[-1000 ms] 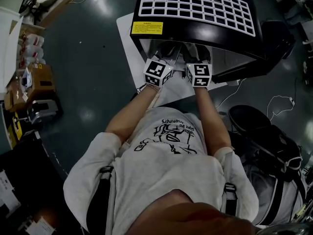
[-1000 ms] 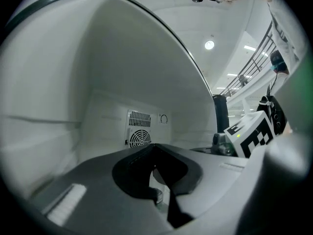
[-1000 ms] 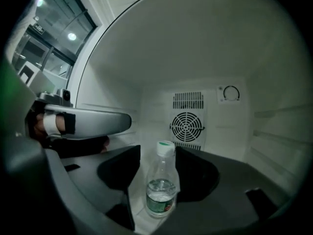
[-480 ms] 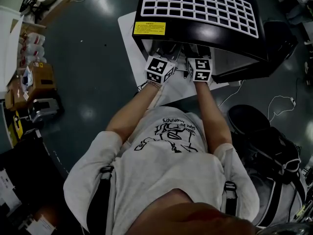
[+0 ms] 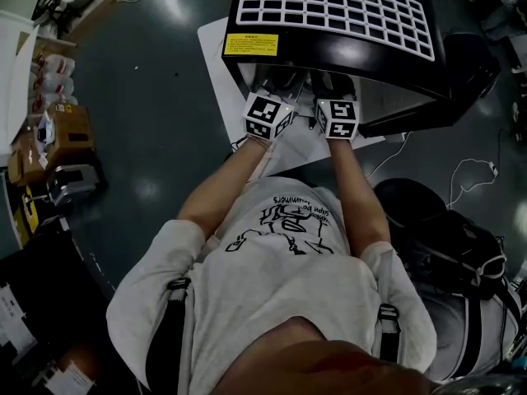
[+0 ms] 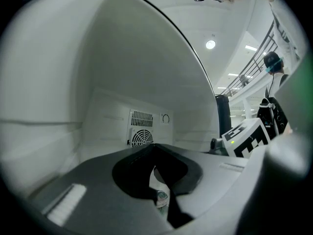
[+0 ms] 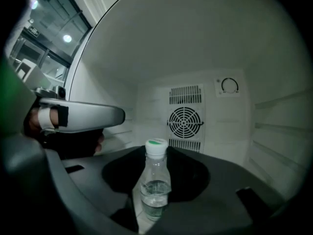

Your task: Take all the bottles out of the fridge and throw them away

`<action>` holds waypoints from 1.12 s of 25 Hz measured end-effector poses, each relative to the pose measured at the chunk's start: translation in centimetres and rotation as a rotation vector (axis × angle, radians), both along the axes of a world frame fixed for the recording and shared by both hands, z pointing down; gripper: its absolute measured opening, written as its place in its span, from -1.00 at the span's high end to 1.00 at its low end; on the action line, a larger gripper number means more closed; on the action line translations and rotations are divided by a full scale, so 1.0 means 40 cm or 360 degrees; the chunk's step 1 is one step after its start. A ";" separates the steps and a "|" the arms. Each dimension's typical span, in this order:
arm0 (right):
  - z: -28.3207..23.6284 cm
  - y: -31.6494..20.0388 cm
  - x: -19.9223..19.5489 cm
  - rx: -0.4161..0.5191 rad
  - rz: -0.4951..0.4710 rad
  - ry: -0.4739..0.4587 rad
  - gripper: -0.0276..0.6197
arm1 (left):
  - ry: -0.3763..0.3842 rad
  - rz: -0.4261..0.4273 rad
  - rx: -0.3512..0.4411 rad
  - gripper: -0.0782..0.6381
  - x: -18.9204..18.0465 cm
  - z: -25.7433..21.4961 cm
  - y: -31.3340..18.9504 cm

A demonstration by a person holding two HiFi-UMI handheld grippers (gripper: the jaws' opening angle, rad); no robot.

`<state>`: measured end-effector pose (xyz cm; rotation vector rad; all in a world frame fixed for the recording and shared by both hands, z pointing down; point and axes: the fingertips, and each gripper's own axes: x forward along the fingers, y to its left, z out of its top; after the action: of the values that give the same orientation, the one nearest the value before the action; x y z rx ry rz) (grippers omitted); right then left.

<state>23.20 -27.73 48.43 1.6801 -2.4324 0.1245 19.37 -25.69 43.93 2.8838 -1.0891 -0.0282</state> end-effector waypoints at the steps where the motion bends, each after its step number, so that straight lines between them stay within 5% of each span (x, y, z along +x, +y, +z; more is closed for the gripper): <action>1: 0.001 0.004 0.000 -0.0004 -0.0002 -0.0008 0.48 | 0.0000 0.0000 0.0001 0.76 0.000 0.000 0.001; 28: -0.112 0.153 -0.007 -0.0017 -0.0067 -0.0022 0.49 | 0.0068 0.0039 -0.0027 0.76 -0.034 -0.061 0.089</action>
<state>22.91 -21.59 43.95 1.6280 -2.4711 0.1437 18.03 -22.13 41.49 2.8670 -1.0420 -0.0790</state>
